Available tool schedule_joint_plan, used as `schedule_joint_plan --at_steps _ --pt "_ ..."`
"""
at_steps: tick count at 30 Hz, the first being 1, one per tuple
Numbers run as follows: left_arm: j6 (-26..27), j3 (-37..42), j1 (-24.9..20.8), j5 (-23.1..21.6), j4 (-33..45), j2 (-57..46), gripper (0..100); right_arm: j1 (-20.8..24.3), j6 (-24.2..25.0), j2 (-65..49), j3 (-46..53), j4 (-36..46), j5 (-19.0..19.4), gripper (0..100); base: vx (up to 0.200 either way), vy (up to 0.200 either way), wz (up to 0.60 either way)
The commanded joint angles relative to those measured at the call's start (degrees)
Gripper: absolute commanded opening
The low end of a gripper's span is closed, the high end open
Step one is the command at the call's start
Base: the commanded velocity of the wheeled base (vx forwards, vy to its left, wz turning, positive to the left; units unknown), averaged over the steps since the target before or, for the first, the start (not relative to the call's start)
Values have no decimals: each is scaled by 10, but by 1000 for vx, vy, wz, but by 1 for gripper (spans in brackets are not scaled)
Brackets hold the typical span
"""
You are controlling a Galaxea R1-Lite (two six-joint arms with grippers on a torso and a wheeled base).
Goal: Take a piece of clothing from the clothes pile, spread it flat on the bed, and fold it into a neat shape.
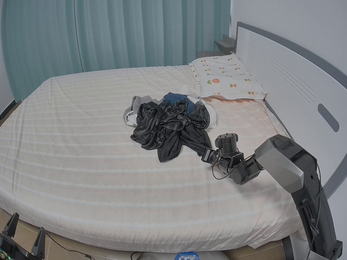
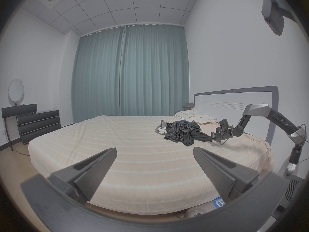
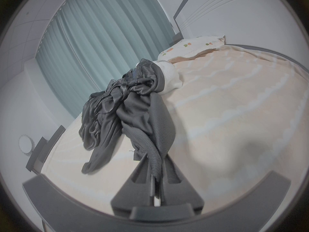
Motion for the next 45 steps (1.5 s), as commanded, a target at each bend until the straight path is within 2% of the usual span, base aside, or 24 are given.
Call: schedule_joint_plan --at_steps 1,6,10,16,20,21,22,23,24,27,29,31,32,33,37,40,43,45 --pt "2 10 0 -1 0 -10 100 61 5 -273 453 -229 65 0 0 0 0" --pt "0 10 0 -1 0 -9 100 104 5 -362 564 -266 66 0 0 0 0" --pt "13 10 0 -2 -1 -10 100 157 8 -428 630 -269 61 0 0 0 0" --pt "31 10 0 -2 -5 -10 100 196 8 -513 690 -271 61 0 0 0 0" --pt "34 10 1 -4 -6 -10 100 204 9 -536 702 -271 64 0 0 0 0" --pt "18 -26 1 -7 -40 -7 100 206 9 -547 701 -272 64 0 0 0 0" --pt "-4 -93 -1 -5 -70 20 100 206 9 -555 701 -271 64 0 0 0 0" --pt "-14 -114 -1 -7 -73 37 100 206 9 -557 701 -271 64 0 0 0 0" --pt "-24 -145 -1 -14 -65 108 100 206 9 -561 699 -271 65 0 0 0 0" --pt "-11 -148 -3 -25 -59 166 100 208 9 -564 694 -273 65 0 0 0 0" --pt "26 -125 -17 -91 -55 231 100 206 12 -553 699 -291 67 0 0 0 0" --pt "47 -120 -30 -138 -54 272 100 207 25 -534 704 -294 67 0 0 0 0" --pt "50 -120 -32 -143 -54 279 100 207 28 -531 704 -294 67 0 0 0 0" --pt "62 -126 -39 -162 -57 331 100 210 31 -516 701 -302 65 0 0 0 0" --pt "66 -151 -107 -162 -90 501 100 214 32 -514 681 -360 65 0 0 0 0" --pt "60 -152 -143 -162 -131 575 100 214 29 -509 672 -367 63 0 0 0 0" --pt "29 -152 -199 -158 -223 704 100 216 28 -507 674 -374 63 0 0 0 0" --pt "21 -152 -225 -140 -283 764 100 217 23 -516 672 -374 63 0 0 0 0"
